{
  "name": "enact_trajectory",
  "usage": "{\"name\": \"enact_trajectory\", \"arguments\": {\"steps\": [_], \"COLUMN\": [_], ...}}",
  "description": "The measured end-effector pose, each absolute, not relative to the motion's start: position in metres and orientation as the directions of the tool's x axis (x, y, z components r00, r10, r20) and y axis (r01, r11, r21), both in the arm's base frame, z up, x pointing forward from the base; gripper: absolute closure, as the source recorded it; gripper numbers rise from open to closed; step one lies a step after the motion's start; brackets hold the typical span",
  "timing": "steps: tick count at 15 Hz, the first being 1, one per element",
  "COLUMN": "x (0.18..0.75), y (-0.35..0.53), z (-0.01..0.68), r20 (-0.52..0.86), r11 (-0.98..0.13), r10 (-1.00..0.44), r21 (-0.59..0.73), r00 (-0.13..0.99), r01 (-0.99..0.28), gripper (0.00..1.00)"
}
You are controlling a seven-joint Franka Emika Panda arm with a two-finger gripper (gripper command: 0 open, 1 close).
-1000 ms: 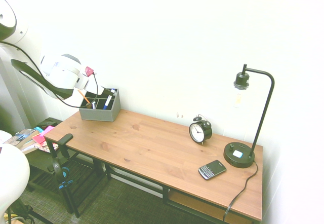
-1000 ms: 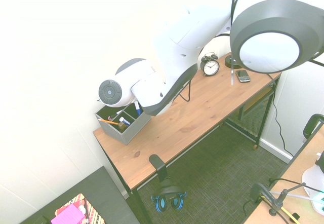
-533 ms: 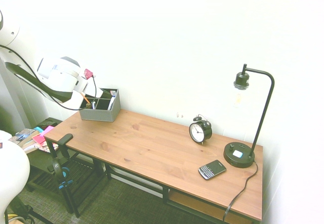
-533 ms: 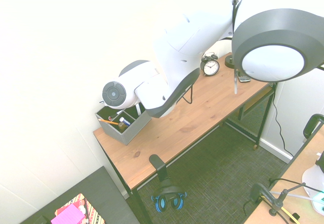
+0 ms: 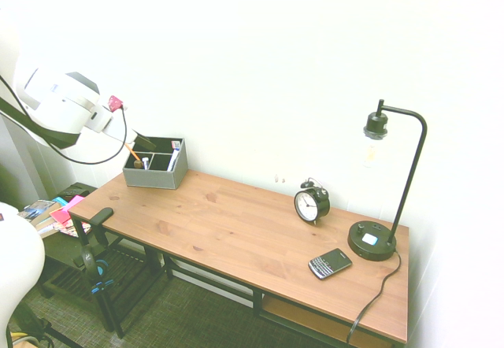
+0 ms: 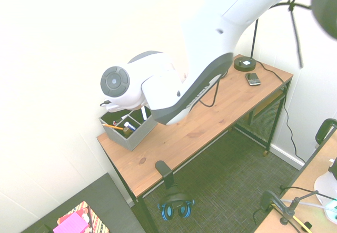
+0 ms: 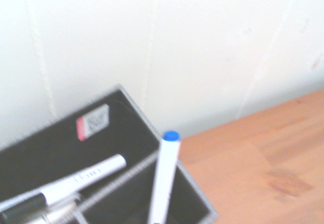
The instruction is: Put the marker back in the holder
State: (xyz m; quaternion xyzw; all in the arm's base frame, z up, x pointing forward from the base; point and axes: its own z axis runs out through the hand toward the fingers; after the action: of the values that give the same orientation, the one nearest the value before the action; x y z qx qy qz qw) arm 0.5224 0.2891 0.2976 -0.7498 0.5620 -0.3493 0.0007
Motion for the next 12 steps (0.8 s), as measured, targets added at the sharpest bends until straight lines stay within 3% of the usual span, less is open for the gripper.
{"name": "enact_trajectory", "arguments": {"steps": [7, 12], "x": [0.497, 0.474], "y": [0.115, 0.020], "z": [0.365, 0.399], "r20": [0.490, 0.348], "r11": [-0.499, -0.642], "r10": [-0.766, -0.685], "r21": [-0.045, 0.127], "r00": [0.417, 0.640], "r01": [-0.865, -0.756], "gripper": [0.00, 0.00]}}
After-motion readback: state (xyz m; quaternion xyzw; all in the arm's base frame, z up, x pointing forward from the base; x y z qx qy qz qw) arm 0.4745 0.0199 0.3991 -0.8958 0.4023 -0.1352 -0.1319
